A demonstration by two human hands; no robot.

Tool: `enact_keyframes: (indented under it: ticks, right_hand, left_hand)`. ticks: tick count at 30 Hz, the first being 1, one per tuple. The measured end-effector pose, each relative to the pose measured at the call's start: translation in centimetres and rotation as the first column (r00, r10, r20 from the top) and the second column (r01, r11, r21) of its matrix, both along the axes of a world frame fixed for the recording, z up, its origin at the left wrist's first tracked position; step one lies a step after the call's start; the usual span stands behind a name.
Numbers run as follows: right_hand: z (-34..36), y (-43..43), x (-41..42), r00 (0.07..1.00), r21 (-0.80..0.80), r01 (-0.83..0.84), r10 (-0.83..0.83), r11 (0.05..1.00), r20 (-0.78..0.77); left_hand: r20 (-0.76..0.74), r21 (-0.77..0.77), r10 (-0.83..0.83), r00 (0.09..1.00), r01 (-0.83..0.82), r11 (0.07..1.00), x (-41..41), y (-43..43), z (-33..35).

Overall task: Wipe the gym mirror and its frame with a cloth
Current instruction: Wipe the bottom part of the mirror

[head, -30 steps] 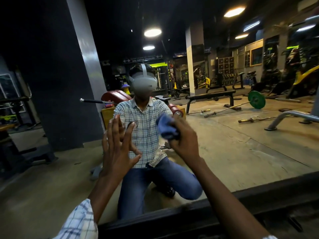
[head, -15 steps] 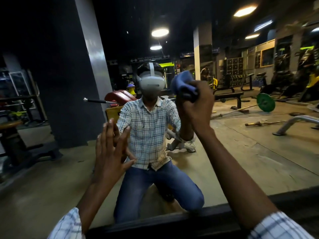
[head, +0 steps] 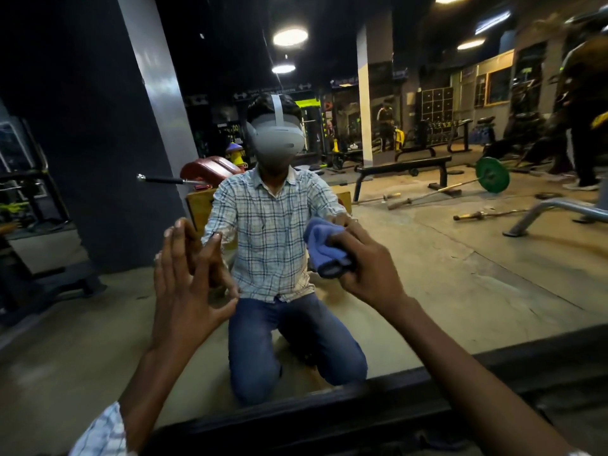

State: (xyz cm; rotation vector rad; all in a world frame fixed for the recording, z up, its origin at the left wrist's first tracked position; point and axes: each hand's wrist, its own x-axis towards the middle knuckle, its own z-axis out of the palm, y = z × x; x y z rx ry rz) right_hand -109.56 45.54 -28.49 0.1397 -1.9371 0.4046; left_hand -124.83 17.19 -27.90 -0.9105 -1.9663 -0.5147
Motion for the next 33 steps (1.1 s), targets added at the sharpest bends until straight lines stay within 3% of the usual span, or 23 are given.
enact_keyframes:
  ticks: [1,3,5,9,18,22,24,26,27,28,30,32,33]
  right_hand:
    - [-0.4,0.9,0.5,1.000,-0.011,0.024,-0.025,1.000,-0.019]
    - [-1.3,2.1,1.0,0.980,-0.205,0.085,-0.119,0.975,-0.160]
    - [-2.1,1.4,0.7,0.959,-0.331,0.134,-0.206,0.934,-0.195]
    - [-3.4,-0.4,0.0,0.968,-0.312,0.156,-0.207,0.937,-0.140]
    - [-3.7,-1.2,-0.1,0.947,-0.334,0.248,-0.300,0.909,-0.114]
    - [-2.4,0.6,0.9,0.952,-0.270,0.272,-0.299,0.924,-0.066]
    - [-1.1,2.1,1.1,0.912,-0.397,0.313,-0.389,0.863,-0.126]
    - [-0.8,1.6,0.3,0.864,-0.591,0.252,-0.453,0.766,-0.220]
    - [-1.3,0.3,-0.5,0.865,-0.595,0.235,-0.445,0.768,-0.232]
    - [-2.4,-1.3,-1.2,0.901,-0.527,0.234,-0.386,0.817,-0.198]
    - [-5.1,-3.9,-1.3,0.982,-0.243,0.183,-0.187,0.952,0.006]
    - [-5.7,-3.0,-0.1,0.969,0.045,0.157,-0.162,0.987,0.187]
    - [-5.3,-1.8,0.3,0.967,0.060,0.183,-0.191,0.981,0.169]
  left_hand:
    - [0.008,0.003,0.011,1.000,-0.011,1.000,0.0,0.2,0.0]
    - [-0.016,-0.011,0.020,1.000,-0.020,1.000,0.2,0.7,-0.1]
    - [-0.064,-0.032,-0.020,0.998,0.018,0.999,0.5,1.5,-0.4]
    - [-0.058,-0.098,-0.115,0.992,0.109,0.989,1.4,4.4,-1.1]
    - [-0.129,-0.098,-0.111,0.985,0.099,0.990,0.4,5.7,-1.5]
    - [-0.128,-0.096,-0.094,0.987,0.082,0.992,0.4,5.9,-1.6]
    - [-0.142,-0.082,-0.103,0.985,0.092,0.992,0.4,5.9,-1.8]
    - [-0.161,-0.077,-0.111,0.981,0.100,0.992,0.2,6.0,-1.9]
    - [-0.160,-0.080,-0.115,0.980,0.103,0.991,0.1,6.1,-1.9]
    - [-0.154,-0.079,-0.120,0.981,0.108,0.991,0.1,6.1,-1.9]
    - [-0.137,-0.074,-0.113,0.984,0.103,0.992,0.2,6.1,-2.0]
    - [-0.135,-0.075,-0.095,0.986,0.086,0.994,0.4,6.0,-2.0]
    - [-0.131,-0.075,-0.097,0.987,0.088,0.993,0.5,6.0,-1.9]
